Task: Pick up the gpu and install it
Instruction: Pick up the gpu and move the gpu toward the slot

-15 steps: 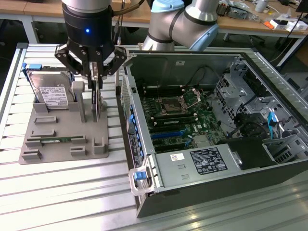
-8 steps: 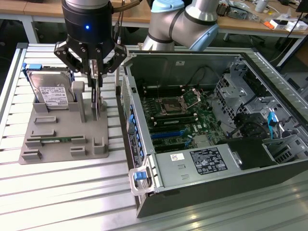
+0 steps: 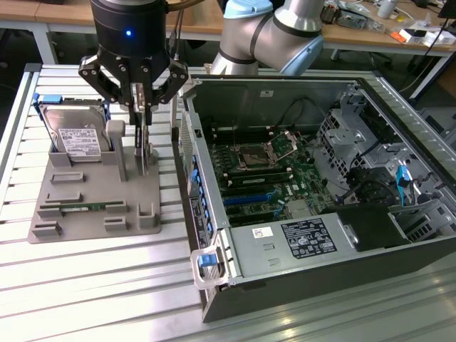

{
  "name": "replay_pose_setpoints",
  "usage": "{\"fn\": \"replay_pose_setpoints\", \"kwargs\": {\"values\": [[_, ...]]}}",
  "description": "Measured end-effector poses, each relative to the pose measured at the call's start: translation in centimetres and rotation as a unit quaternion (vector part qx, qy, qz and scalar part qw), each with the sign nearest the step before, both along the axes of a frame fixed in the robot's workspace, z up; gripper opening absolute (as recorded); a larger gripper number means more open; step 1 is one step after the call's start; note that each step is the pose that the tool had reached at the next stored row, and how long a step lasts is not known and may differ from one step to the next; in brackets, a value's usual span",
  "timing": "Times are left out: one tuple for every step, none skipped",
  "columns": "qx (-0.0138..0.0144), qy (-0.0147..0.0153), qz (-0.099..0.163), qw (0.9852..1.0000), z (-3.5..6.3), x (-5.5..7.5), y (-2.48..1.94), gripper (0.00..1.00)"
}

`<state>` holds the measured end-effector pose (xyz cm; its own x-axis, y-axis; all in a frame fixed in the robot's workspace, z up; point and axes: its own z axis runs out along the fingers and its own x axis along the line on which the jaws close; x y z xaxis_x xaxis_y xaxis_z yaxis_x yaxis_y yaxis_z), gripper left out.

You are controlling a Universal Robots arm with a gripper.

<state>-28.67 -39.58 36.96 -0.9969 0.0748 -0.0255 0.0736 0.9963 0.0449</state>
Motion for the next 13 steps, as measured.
{"fn": "replay_pose_setpoints", "kwargs": {"values": [[0.0, 0.0, 0.0, 1.0, 0.05, 0.0, 0.0, 0.26], [0.0, 0.0, 0.0, 1.0, 0.09, 0.0, 0.0, 0.26], [0.0, 0.0, 0.0, 1.0, 0.13, 0.0, 0.0, 0.26], [0.0, 0.0, 0.0, 1.0, 0.17, 0.0, 0.0, 0.26], [0.0, 0.0, 0.0, 1.0, 0.22, 0.0, 0.0, 0.26], [0.0, 0.0, 0.0, 1.0, 0.29, 0.0, 0.0, 0.26], [0.0, 0.0, 0.0, 1.0, 0.39, 0.0, 0.0, 0.26], [-0.0001, 0.0001, 0.0, 1.0, 0.5, 0.0, 0.0, 0.26], [0.0, 0.0, 0.0, 1.0, 0.6, 0.0, 0.0, 0.26], [0.0, 0.0, 0.0, 1.0, 0.7, 0.0, 0.0, 0.26], [0.0, 0.0, 0.0, 1.0, 0.91, 0.0, 0.0, 0.26], [0.0, 0.0, 0.0, 1.0, 1.06, 0.0, 0.0, 0.26], [0.0001, 0.0, 0.0, 1.0, 1.22, 0.0, 0.0, 0.26]]}}
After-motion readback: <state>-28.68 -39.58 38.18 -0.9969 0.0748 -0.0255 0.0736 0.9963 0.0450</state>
